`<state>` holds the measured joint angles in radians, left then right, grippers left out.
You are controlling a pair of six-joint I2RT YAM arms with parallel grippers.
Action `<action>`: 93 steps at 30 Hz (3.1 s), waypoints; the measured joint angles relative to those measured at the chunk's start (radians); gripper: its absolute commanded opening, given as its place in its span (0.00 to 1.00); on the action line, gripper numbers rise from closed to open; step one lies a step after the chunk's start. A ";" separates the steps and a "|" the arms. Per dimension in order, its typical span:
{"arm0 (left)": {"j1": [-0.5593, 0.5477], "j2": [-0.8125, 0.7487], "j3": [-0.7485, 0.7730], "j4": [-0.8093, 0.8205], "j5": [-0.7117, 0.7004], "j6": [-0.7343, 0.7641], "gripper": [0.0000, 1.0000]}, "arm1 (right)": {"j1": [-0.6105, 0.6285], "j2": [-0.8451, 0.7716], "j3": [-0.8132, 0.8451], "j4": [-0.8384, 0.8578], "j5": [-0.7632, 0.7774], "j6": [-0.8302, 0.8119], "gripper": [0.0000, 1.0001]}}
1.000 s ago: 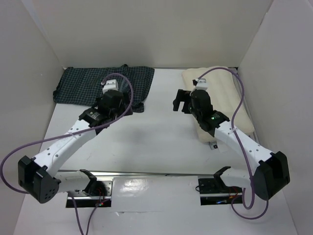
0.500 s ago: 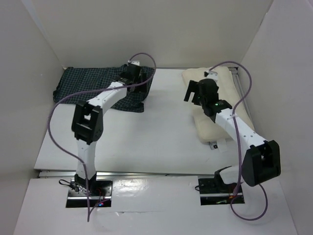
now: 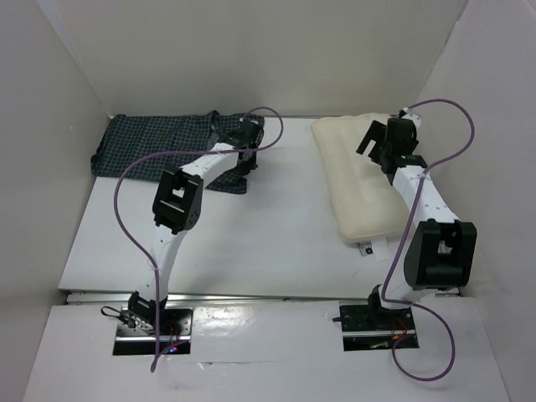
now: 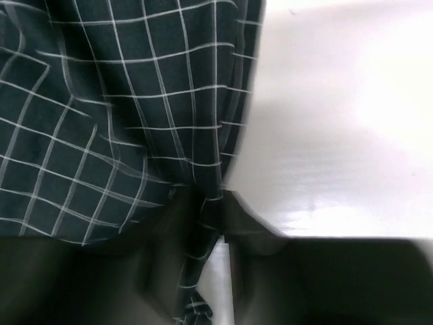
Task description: Put the pillow into the pillowcase
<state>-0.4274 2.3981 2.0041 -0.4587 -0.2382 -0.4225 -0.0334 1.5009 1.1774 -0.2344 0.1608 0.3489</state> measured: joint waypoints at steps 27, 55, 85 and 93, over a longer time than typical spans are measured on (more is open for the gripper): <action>-0.544 -0.456 -0.539 -0.012 0.065 -0.056 1.00 | -0.046 0.095 0.009 0.060 -0.191 -0.205 1.00; -0.203 -0.585 -0.605 -0.090 0.020 0.076 0.98 | 0.078 0.628 0.442 0.024 -0.246 -0.391 0.77; -0.227 -0.388 -0.541 -0.090 -0.086 0.056 0.52 | 0.130 -0.217 -0.150 0.039 -0.486 -0.318 0.00; -0.296 -0.391 -0.566 -0.055 -0.094 0.056 0.55 | 0.145 -0.237 -0.155 -0.006 -0.441 -0.267 0.00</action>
<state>-0.7238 2.0071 1.4384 -0.5133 -0.3321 -0.3664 0.1112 1.2636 1.0222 -0.2409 -0.2806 0.0814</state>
